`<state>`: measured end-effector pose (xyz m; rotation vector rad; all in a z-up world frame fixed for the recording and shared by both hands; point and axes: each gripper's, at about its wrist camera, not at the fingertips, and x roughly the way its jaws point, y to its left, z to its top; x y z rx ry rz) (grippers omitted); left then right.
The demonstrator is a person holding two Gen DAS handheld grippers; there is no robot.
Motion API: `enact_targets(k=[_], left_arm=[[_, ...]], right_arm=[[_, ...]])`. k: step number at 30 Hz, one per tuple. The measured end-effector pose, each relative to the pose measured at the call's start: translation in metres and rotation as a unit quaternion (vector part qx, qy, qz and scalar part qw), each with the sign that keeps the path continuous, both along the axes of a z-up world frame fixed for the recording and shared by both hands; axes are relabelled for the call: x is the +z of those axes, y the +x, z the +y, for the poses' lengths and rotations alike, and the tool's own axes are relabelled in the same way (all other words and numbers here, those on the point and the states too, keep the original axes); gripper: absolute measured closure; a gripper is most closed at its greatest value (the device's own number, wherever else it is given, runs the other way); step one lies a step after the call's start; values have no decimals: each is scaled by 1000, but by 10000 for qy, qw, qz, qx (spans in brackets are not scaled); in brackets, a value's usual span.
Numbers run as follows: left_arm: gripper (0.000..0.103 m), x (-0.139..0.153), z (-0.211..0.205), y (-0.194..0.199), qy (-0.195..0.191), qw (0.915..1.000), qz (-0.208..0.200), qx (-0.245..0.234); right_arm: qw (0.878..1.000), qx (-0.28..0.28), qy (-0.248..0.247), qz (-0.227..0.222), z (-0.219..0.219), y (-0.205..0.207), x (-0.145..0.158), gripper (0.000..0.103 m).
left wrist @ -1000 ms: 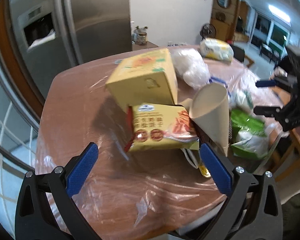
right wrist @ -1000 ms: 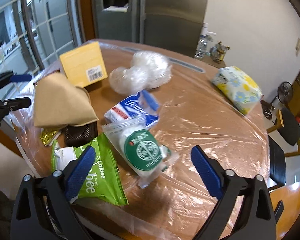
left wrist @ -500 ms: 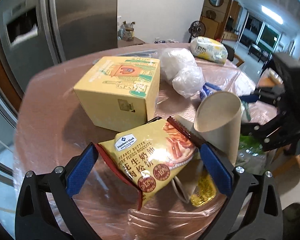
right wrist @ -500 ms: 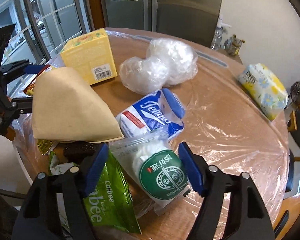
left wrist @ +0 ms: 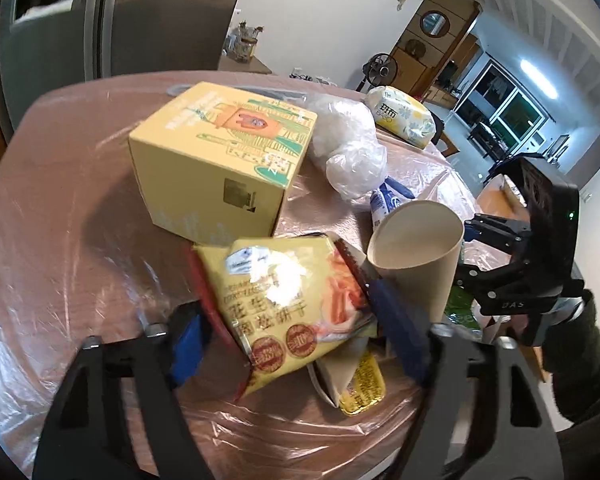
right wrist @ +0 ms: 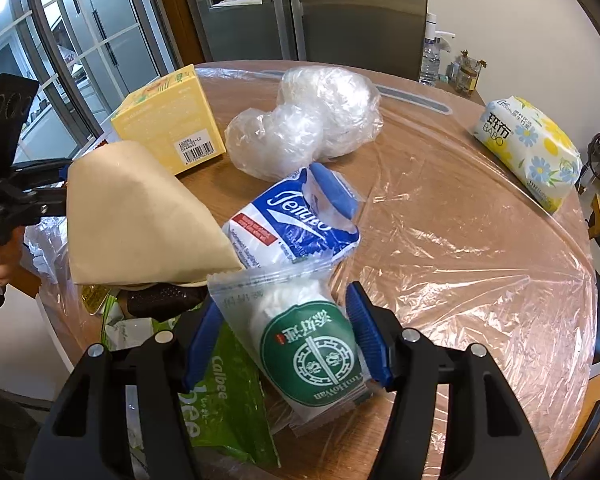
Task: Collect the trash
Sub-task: 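Grasp the thin snack wrapper with the left tool while the right tool grasps the green-label clear packet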
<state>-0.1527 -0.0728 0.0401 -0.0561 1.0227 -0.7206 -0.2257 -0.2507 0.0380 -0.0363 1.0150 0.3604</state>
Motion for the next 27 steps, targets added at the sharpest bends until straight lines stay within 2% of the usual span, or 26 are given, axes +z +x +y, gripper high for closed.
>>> enact_targets(k=[5, 7, 10, 14, 19, 27], left_arm=[[47, 4, 1, -4, -86, 10000, 14, -26], [59, 5, 1, -4, -153, 9999, 34, -13], [70, 6, 7, -3, -294, 9995, 94, 48], [72, 4, 9, -3, -359, 9992, 143, 73], [80, 7, 11, -5, -402, 9991, 104, 98], [83, 17, 16, -13, -383, 9989, -207, 180]], right_arm=[[9998, 17, 191, -56, -6, -2, 4, 58], [9997, -20, 213, -96, -8, -3, 5, 61], [9993, -96, 341, -126, -12, -3, 8, 63], [9990, -208, 372, -163, -17, -3, 10, 63], [9988, -221, 352, -242, -16, -3, 15, 63], [9981, -262, 420, -364, -17, -5, 20, 63]])
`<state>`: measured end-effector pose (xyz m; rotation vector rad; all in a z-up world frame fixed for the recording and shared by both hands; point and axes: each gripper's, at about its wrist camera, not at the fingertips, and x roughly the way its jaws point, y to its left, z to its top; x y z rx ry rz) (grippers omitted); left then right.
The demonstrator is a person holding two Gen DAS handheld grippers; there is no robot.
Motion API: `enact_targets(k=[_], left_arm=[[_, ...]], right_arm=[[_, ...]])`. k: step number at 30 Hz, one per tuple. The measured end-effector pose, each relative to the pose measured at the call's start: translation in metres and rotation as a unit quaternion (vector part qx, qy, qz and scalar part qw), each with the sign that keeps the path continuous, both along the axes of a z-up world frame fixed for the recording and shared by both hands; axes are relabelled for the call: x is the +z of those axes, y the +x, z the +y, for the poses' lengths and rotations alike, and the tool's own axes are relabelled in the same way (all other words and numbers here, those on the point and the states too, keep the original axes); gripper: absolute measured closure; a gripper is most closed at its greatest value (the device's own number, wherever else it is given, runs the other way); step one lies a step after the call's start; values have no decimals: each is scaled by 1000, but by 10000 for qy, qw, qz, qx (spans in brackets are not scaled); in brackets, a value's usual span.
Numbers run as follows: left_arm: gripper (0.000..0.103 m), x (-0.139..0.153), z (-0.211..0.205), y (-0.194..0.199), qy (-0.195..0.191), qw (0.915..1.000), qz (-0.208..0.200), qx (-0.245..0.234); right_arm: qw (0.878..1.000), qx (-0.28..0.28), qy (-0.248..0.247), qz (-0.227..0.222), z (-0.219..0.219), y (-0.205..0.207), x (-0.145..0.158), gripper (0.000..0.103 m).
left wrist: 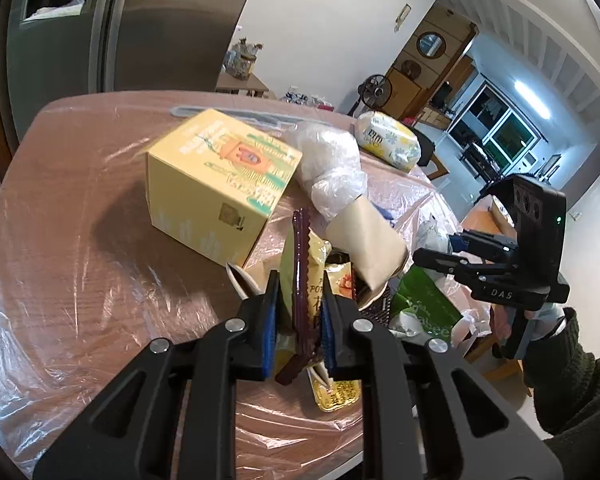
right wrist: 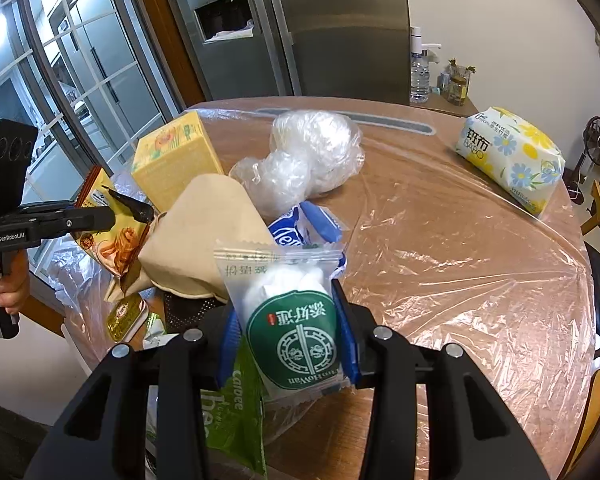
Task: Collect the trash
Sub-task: 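Grasp the thin snack wrapper with the left tool while the right tool grasps the green-label clear packet, then carry both held items down over the black trash bin below the table edge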
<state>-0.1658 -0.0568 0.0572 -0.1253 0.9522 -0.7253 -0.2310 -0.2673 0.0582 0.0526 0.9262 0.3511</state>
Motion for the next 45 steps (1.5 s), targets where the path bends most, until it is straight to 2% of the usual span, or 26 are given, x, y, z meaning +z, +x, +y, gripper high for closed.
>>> enact_targets(k=[9, 16, 25, 34, 39, 45], left_arm=[[83, 15, 13, -11, -209, 9996, -173, 86], [83, 17, 16, -21, -120, 9995, -238, 190], [83, 24, 8, -46, -62, 9992, -350, 203], [83, 30, -7, -80, 126, 9982, -572, 102], [83, 30, -15, -98, 224, 9979, -611, -15], [83, 29, -21, -124, 275, 9976, -610, -157]], right_arm=[[9995, -182, 30, -246, -7, -11, 19, 65], [9988, -403, -134, -255, -7, -22, 31, 66], [9895, -707, -1182, -426, 19, -53, 47, 66], [9788, -745, -1839, -504, 42, -86, 47, 66], [9743, -737, -2059, -546, 50, -103, 47, 66], [9747, -672, -2073, -497, 55, -118, 44, 66]])
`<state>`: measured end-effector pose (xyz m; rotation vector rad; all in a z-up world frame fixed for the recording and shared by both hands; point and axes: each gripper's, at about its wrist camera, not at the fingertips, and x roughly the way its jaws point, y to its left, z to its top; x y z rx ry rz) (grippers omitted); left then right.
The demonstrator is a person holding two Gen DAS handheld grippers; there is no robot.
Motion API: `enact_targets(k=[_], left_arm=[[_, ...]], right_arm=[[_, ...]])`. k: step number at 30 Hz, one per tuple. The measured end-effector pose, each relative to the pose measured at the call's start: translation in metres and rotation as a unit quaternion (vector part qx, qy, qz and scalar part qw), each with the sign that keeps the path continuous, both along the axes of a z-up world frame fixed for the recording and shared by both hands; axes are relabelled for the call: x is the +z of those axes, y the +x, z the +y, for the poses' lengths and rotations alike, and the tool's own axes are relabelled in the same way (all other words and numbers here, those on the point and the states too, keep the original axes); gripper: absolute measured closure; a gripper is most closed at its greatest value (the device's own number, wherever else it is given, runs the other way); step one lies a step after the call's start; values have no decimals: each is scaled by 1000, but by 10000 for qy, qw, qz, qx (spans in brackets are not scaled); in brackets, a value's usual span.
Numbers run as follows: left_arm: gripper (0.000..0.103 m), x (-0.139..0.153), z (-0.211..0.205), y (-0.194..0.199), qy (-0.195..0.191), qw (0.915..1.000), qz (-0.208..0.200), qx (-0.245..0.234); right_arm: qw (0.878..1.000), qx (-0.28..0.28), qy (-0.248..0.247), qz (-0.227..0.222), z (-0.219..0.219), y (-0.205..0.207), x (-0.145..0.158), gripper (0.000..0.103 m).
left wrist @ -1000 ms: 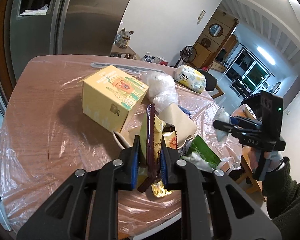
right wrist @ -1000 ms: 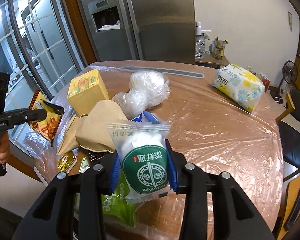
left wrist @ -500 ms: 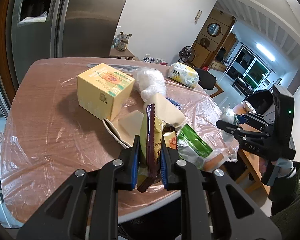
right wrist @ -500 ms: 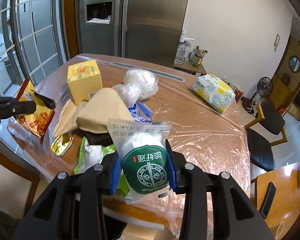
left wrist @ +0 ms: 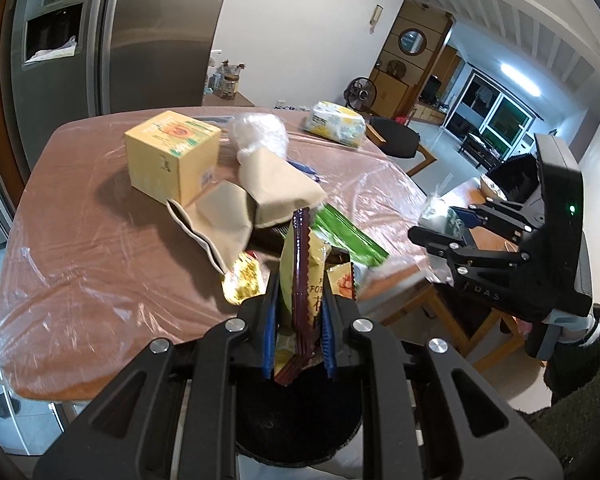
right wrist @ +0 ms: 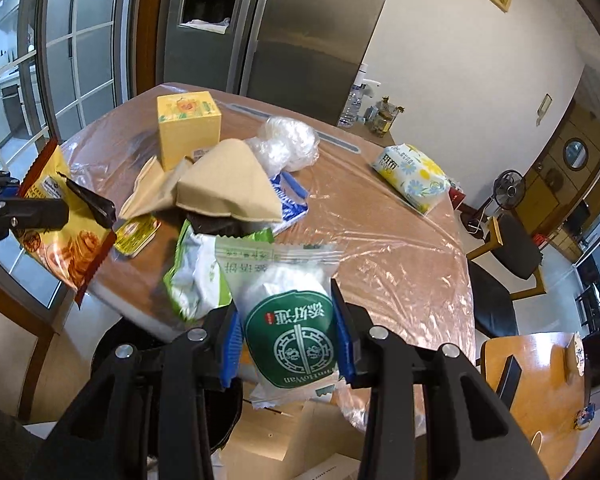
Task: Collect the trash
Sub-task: 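Carry both held items down over the black trash bin below the table edge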
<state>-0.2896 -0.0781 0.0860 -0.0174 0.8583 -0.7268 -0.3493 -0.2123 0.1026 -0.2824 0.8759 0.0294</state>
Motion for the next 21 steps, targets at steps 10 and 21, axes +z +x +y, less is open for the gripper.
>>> enact_targets(k=[10, 21], left_arm=[[83, -14, -8, -35, 284, 9994, 106, -194], [83, -37, -20, -53, 705, 9965, 209, -391]], right_arm=[[9995, 247, -9, 201, 15, -26, -9, 66], [9968, 520, -10, 614, 28, -47, -30, 66]])
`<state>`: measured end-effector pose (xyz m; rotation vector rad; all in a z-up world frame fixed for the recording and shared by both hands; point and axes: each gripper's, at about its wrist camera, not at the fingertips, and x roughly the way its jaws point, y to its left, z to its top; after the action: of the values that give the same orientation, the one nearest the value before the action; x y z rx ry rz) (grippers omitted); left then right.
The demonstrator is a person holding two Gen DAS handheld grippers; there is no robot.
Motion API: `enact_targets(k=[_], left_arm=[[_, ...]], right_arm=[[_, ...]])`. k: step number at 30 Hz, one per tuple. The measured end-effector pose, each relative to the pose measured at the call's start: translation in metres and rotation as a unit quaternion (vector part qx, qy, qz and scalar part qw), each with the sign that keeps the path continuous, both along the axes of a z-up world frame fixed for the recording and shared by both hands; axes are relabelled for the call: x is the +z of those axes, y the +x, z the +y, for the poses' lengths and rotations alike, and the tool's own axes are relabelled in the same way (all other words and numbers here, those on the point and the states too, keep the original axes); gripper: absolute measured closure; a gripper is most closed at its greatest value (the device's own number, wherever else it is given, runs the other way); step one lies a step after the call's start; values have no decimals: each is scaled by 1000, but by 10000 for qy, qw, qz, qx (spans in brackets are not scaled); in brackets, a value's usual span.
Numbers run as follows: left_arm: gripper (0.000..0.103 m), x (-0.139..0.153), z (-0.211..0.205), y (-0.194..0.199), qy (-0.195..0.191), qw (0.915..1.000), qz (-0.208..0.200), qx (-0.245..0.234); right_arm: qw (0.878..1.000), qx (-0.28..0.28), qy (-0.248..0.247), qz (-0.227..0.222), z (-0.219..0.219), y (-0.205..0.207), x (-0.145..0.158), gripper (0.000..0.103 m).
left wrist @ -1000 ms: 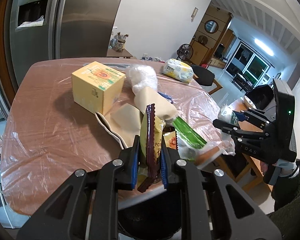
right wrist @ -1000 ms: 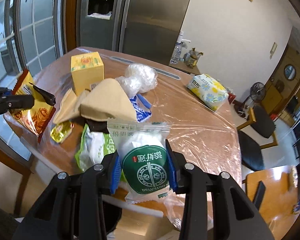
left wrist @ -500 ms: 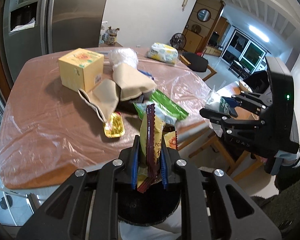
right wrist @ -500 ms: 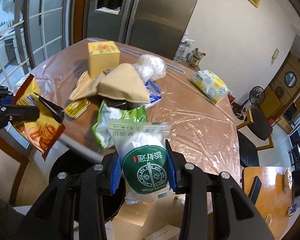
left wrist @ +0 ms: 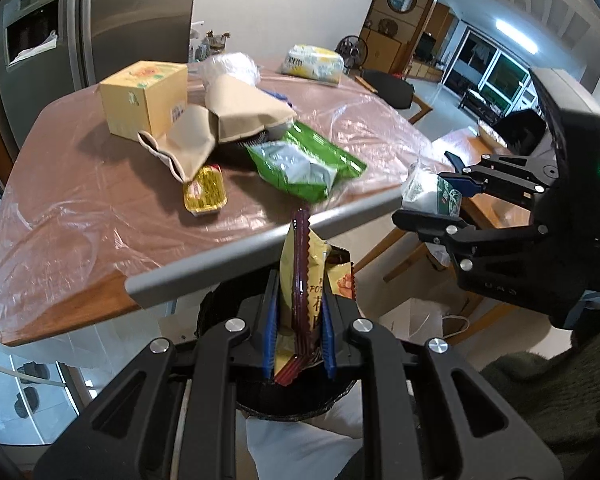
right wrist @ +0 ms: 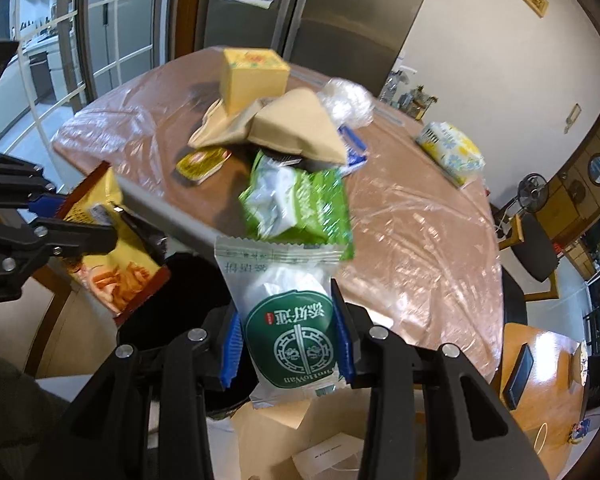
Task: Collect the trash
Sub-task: 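Carry both held items down over the black trash bin below the table edge, then open both tools to drop the items into the black bin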
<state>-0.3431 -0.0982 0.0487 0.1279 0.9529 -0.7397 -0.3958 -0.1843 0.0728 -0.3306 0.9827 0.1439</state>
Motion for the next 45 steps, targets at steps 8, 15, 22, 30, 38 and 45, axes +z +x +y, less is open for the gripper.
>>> enact_targets(k=[8, 15, 22, 30, 38, 45], left_arm=[[83, -23, -10, -7, 462, 9989, 20, -72], [83, -42, -13, -9, 800, 9968, 69, -57], [83, -59, -16, -8, 1103, 9939, 48, -21], [83, -74, -20, -6, 1438, 9896, -40, -18], [83, -91, -22, -3, 1710, 9852, -76, -2], [82, -98, -21, -1, 1711, 9852, 66, -91]], right_arm=[[9993, 55, 1, 360, 4, -6, -26, 66], [9980, 116, 0, 618, 8, -6, -48, 66], [9964, 172, 35, 829, 14, -3, -71, 66], [9951, 129, 92, 980, 17, 1, -94, 66], [9937, -72, 278, 1086, 11, 9, -108, 66], [9914, -211, 427, 1218, 3, 18, -116, 65]])
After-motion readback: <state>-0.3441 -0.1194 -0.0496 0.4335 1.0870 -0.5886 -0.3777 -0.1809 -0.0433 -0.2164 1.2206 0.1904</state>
